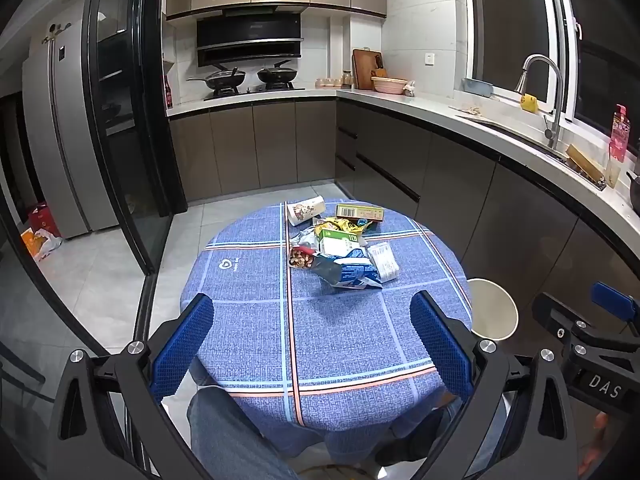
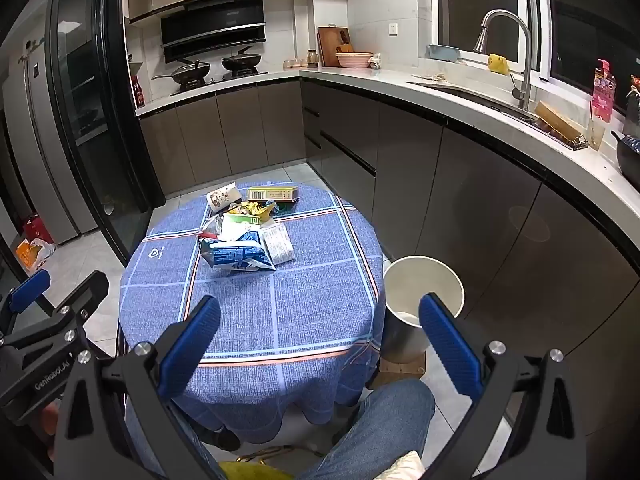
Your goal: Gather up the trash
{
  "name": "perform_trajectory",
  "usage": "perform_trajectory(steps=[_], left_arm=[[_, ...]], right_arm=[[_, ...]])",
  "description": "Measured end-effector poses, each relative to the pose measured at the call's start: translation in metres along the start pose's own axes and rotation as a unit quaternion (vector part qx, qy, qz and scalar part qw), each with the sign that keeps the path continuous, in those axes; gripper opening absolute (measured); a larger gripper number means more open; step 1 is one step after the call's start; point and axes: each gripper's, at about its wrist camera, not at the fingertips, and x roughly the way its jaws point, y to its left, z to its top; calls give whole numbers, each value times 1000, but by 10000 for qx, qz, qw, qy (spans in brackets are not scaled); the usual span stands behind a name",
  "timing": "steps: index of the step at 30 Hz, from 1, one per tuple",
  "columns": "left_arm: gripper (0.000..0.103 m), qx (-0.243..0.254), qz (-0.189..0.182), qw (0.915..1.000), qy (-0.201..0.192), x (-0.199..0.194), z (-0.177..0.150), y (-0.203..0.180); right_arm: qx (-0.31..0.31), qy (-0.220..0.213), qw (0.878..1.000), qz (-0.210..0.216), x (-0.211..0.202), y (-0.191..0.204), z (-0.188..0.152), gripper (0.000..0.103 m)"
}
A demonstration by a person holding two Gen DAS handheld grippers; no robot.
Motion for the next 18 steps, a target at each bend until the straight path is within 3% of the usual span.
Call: perform_trajectory(steps=[18], left_arm=[[95,20,-12,10000,-32,-9,5,-9]], right_arm=[[33,-35,10000,18,-4,-5,1,100]])
